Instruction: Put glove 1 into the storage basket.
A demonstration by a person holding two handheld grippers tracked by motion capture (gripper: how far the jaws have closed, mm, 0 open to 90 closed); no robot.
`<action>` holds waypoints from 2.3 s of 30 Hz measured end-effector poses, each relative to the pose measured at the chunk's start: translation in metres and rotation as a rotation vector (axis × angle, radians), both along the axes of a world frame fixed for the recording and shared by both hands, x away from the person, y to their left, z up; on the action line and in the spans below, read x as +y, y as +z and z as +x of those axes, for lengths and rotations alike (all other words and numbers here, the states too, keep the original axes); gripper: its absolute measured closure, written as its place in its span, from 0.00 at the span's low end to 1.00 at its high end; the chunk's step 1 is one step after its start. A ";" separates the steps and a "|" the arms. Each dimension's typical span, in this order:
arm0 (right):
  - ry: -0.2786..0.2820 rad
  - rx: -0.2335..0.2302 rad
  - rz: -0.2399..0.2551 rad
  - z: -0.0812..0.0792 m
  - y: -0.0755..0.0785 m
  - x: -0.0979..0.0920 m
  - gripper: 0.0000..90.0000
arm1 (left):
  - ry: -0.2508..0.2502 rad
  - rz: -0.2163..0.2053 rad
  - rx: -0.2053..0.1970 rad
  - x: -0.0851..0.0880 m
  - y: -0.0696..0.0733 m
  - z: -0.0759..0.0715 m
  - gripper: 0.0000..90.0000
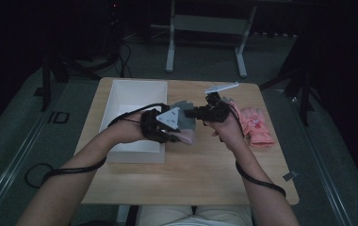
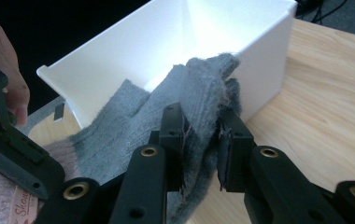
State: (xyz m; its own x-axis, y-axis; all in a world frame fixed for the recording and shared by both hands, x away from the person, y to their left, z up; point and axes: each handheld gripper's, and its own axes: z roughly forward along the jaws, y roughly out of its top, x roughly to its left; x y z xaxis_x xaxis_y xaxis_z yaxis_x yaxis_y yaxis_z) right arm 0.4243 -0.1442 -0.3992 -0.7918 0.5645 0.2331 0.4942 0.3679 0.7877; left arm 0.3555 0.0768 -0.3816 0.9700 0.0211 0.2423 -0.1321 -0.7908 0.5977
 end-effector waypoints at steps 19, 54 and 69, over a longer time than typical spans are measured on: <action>0.064 0.028 -0.005 0.026 -0.012 0.109 0.83 | 0.096 0.013 0.032 0.096 -0.020 0.014 0.80; -0.047 0.062 -0.191 0.055 -0.045 0.127 0.71 | 0.118 0.312 0.102 0.072 -0.089 0.069 0.80; 0.029 0.005 -0.015 0.018 -0.009 0.076 0.65 | 0.179 0.248 0.156 0.071 -0.079 0.063 0.56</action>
State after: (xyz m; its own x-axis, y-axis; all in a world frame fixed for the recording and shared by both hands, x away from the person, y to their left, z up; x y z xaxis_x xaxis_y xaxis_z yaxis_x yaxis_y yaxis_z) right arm 0.4428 -0.0678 -0.4083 -0.8069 0.5447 0.2286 0.4869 0.3942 0.7795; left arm 0.4186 0.1480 -0.4607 0.9820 0.1531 0.1106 0.0995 -0.9170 0.3862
